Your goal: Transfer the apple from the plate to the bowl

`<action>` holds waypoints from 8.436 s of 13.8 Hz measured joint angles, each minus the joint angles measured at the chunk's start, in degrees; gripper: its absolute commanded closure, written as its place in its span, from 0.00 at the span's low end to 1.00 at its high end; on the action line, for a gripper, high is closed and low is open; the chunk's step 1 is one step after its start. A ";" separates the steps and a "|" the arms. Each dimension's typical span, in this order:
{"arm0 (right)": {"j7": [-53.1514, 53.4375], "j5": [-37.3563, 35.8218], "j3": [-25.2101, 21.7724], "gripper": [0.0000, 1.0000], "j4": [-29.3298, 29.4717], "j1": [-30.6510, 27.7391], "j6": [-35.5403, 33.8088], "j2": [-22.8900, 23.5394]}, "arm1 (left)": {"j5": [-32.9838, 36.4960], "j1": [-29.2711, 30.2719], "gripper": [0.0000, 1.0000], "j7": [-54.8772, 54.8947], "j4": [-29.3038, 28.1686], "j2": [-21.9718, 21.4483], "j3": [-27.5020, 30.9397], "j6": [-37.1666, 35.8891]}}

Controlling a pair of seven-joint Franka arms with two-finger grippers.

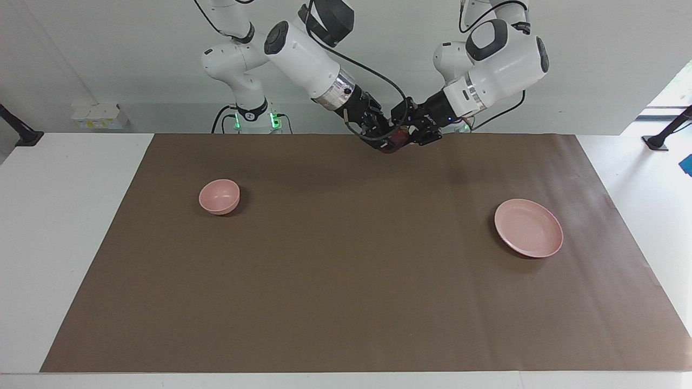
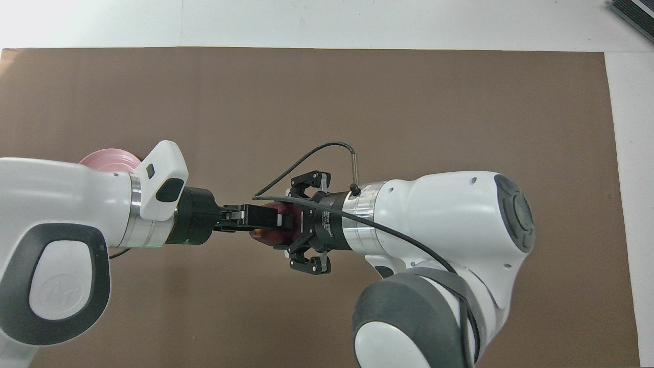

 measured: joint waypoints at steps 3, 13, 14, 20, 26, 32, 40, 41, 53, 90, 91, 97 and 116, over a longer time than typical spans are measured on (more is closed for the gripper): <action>0.00 0.00 -0.03 1.00 0.31 0.01 -0.03 0.00 | 0.17 0.00 0.00 -2.92 0.23 -0.14 0.08 0.00; -7.93 -2.34 -0.49 1.00 0.96 -6.50 -9.26 -0.25 | 12.13 7.71 0.00 -9.48 11.98 -1.93 2.87 -14.64; -9.60 -4.35 -0.59 1.00 1.18 -7.52 -10.81 -0.62 | 14.00 9.36 0.00 -9.48 13.97 -2.00 3.28 -17.40; -22.06 -15.50 -0.80 1.00 3.51 -12.86 -20.21 -3.46 | 40.77 10.94 0.00 -7.72 19.74 -1.52 3.21 -20.34; -40.95 -27.86 -1.10 1.00 5.30 -17.73 -28.89 -4.58 | 47.93 14.47 0.00 -1.53 21.65 0.77 5.97 -19.63; -65.77 -40.21 -1.32 1.00 5.40 -22.59 -33.93 -5.37 | 54.26 14.25 0.00 0.60 30.59 10.30 5.50 -20.82; -97.32 -44.26 -1.40 1.00 1.54 -32.54 -33.58 -7.01 | 54.36 14.06 0.00 1.75 30.52 10.04 5.38 -22.19; -97.40 -44.31 -1.31 1.00 -0.09 -32.53 -33.16 -7.48 | 54.37 14.06 0.00 1.75 30.51 10.03 5.39 -22.21; -97.41 -44.43 -1.26 1.00 -28.06 -33.04 -0.43 -6.69 | 53.42 9.03 0.00 1.88 30.45 9.49 10.82 -22.47; -97.25 -44.41 -0.81 0.00 21.31 -35.00 -45.44 0.66 | 50.91 10.07 0.00 1.88 30.98 8.55 10.66 -28.24; -97.25 -44.41 -0.81 0.00 21.31 -35.00 -45.44 0.66 | 50.91 10.07 0.00 1.88 30.98 8.55 10.66 -28.25; -97.25 -44.41 -0.81 0.00 21.31 -35.00 -45.44 0.67 | 50.91 10.07 0.00 1.88 30.98 8.55 10.65 -28.27; -97.25 -44.41 -0.52 0.00 21.31 -34.88 -45.44 0.67 | 50.91 10.07 0.00 1.88 30.98 8.55 10.65 -28.31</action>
